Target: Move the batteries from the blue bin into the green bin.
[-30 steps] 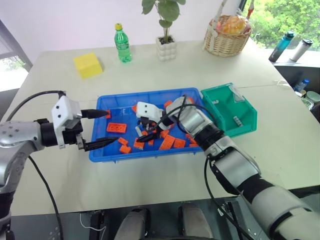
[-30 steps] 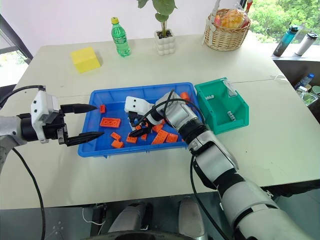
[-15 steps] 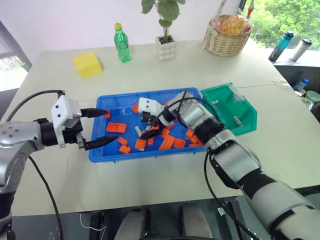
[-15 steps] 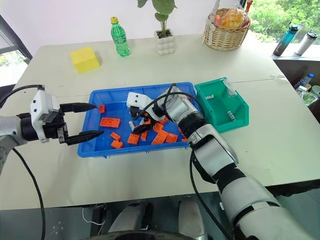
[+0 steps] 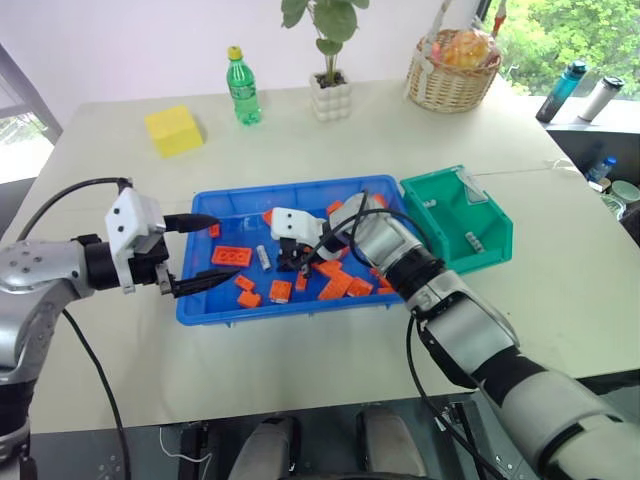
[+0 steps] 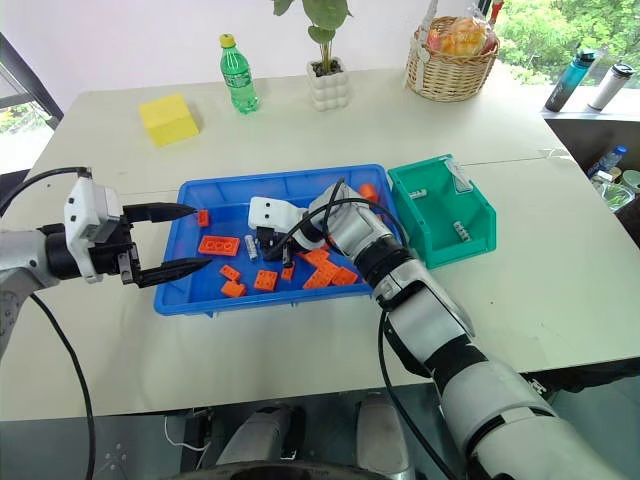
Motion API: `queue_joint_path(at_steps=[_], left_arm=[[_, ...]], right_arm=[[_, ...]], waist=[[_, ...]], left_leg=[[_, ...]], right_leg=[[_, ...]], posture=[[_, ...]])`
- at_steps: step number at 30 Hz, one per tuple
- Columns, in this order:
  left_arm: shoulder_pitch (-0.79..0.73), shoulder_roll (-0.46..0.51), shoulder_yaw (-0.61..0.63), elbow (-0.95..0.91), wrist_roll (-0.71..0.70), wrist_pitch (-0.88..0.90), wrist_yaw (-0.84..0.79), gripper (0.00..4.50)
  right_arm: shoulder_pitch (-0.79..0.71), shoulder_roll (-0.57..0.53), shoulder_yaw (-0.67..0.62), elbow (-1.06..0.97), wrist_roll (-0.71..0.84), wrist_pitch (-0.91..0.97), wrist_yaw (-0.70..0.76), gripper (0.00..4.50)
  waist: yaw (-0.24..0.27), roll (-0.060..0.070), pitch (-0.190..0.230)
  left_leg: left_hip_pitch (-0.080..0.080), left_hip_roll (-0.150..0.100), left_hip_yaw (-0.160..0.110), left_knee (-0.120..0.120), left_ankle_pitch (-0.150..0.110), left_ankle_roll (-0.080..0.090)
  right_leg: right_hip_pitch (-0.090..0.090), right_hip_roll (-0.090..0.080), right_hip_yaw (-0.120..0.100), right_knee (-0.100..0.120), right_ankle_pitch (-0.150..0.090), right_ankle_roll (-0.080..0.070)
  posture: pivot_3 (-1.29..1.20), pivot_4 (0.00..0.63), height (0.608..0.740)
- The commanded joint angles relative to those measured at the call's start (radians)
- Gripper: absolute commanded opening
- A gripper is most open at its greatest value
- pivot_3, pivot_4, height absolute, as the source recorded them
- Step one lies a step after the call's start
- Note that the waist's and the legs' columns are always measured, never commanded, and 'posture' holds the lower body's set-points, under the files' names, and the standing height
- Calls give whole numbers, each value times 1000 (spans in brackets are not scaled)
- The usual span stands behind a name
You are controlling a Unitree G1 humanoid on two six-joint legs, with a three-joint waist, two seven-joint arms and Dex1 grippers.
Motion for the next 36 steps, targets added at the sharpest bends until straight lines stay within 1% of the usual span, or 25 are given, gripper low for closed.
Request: queue_joint_path(at_steps=[1, 5, 7, 8, 9, 10, 14, 19, 25, 28, 36], left_arm=[[-18, -1, 4, 1, 9, -25, -3, 4500], [-28, -1, 0, 10, 14, -29, -10, 4500], [-34, 1, 0, 18, 14, -30, -13, 4500], [-35, 3, 1, 20, 13, -30, -14, 4500], [-36, 5, 3, 25, 14, -32, -16, 4500], [-37, 7, 5, 27, 13, -32, -18, 4500], [-28, 16, 20, 33, 13, -31, -26, 4500], [-16, 22, 32, 33, 15, -30, -30, 4500], [-4, 31, 45, 24, 9, -25, -30, 4500], [-1, 35, 49, 25, 6, -22, -34, 4500], [-5, 31, 42, 26, 8, -25, -33, 4500]], right_arm=[[-5, 11, -19, -35, 12, 26, -10, 161], [-17, 9, -33, -41, 22, 38, -14, 161], [-25, 9, -39, -43, 19, 34, -26, 1200], [-28, 10, -39, -46, 18, 39, -28, 1582], [-32, 12, -40, -48, 18, 44, -29, 2190], [-34, 15, -42, -54, 21, 53, -28, 2474], [-49, 50, -77, -86, 64, 145, -27, 2474], [-50, 84, -92, -83, 84, 213, -54, 2474], [-31, 113, -106, -62, 103, 282, -121, 2474], [-36, 141, -140, -30, 123, 324, -175, 2474], [-35, 186, -155, 10, 125, 358, -283, 2474]], waist=[[0, 0, 0], [1, 0, 0], [1, 0, 0], [1, 0, 0], [1, 0, 0], [0, 0, 0], [-1, 0, 0], [-2, 0, 0], [2, 0, 0], [1, 0, 0], [-5, 0, 0]], left_leg=[[0, 0, 0, 0, 0, 0], [0, 0, 0, 0, 0, 0], [0, 0, 0, 0, 0, 0], [0, 0, 0, 0, 0, 0], [0, 0, 0, 0, 0, 0], [0, 0, 0, 0, 0, 0], [0, 0, 0, 0, 0, 0], [0, 0, 0, 0, 0, 0], [0, 0, 0, 0, 0, 0], [0, 0, 0, 0, 0, 0], [0, 0, 0, 0, 0, 0]], right_leg=[[0, 0, 0, 0, 0, 0], [0, 0, 0, 0, 0, 0], [0, 0, 0, 0, 0, 0], [0, 0, 0, 0, 0, 0], [0, 0, 0, 0, 0, 0], [0, 0, 0, 0, 0, 0], [0, 0, 0, 0, 0, 0], [-1, 0, 0, 0, 0, 0], [0, 0, 0, 0, 0, 0], [0, 0, 0, 0, 0, 0], [-1, 0, 0, 2, 0, 0]], posture=[[0, 150, 737], [0, 150, 737], [0, 150, 737], [0, 150, 737], [0, 150, 737], [0, 150, 737], [0, 150, 737], [0, 150, 737], [0, 150, 737], [0, 150, 737], [0, 150, 737]])
